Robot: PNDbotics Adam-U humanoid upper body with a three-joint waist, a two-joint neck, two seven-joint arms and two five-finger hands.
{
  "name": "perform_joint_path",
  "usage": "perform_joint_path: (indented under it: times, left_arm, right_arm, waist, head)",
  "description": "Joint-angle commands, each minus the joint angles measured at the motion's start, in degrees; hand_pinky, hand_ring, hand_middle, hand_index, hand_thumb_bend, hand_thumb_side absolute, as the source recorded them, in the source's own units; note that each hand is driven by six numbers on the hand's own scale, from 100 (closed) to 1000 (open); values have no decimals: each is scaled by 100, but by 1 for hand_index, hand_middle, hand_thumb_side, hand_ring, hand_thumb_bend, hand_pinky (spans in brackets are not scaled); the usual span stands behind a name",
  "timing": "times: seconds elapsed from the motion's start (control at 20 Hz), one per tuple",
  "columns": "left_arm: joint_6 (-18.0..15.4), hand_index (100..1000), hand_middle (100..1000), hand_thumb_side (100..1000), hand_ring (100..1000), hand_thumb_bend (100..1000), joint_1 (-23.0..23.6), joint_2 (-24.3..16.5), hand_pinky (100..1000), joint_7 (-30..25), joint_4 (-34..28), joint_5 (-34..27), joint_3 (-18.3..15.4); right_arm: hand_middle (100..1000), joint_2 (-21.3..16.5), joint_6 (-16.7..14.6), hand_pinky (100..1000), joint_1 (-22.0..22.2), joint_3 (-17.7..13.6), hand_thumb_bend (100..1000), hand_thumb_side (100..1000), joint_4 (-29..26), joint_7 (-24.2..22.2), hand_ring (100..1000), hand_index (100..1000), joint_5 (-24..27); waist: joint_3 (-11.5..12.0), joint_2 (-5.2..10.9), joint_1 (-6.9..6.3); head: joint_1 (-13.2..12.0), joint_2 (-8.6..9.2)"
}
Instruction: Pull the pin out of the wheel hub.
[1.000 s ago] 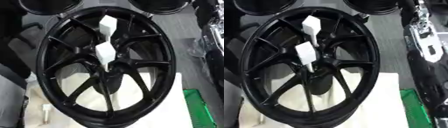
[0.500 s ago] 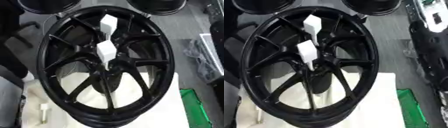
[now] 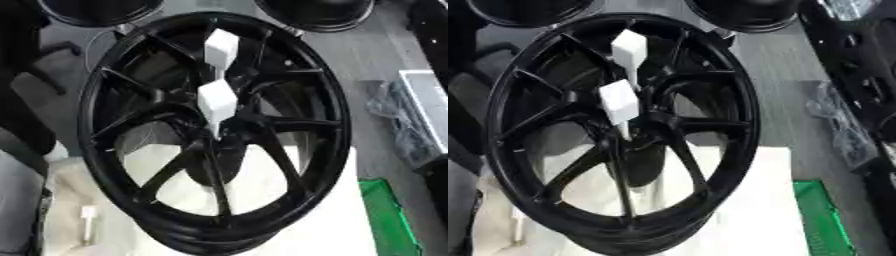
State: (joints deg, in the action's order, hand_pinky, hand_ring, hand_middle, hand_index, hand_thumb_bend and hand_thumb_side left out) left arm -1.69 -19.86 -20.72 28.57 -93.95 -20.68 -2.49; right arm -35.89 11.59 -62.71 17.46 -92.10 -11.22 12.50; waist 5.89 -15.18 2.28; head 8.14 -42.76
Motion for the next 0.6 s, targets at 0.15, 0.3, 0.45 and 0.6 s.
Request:
perform_joint_path:
  times: [0.15, 0.3, 0.45, 0.6]
  left_arm:
    - [6, 766, 725, 688, 718, 399, 4, -185, 670, 10, -51, 35, -43]
    - [12, 766, 725, 690, 717, 399, 25, -188, 670, 1, -38, 31, -31]
    - [11, 766, 726, 691, 717, 397, 41, -191, 670, -2, -33, 23, -30]
    - [12, 767, 726, 692, 718, 396, 39, -197, 671, -8, -28, 18, -25]
  right_arm:
    - [857, -103, 498, 831, -531, 534, 501, 416, -483, -781, 862, 908, -525]
    - [852, -43, 704, 832, -818, 849, 513, 425, -534, -1341, 860, 900, -801]
    - [839, 29, 794, 833, -1057, 1185, 536, 422, -429, -1750, 856, 885, -1076]
    - [836, 143, 882, 834, -1148, 1601, 541, 429, -97, -1982, 856, 881, -1329]
  waist:
    - [-8, 192, 0]
    - [-8, 196, 9]
    - [-7, 200, 19]
    - [-1, 207, 32]
  head:
    - [6, -8]
    - [6, -7]
    - [-7, 5]
    - [7, 12]
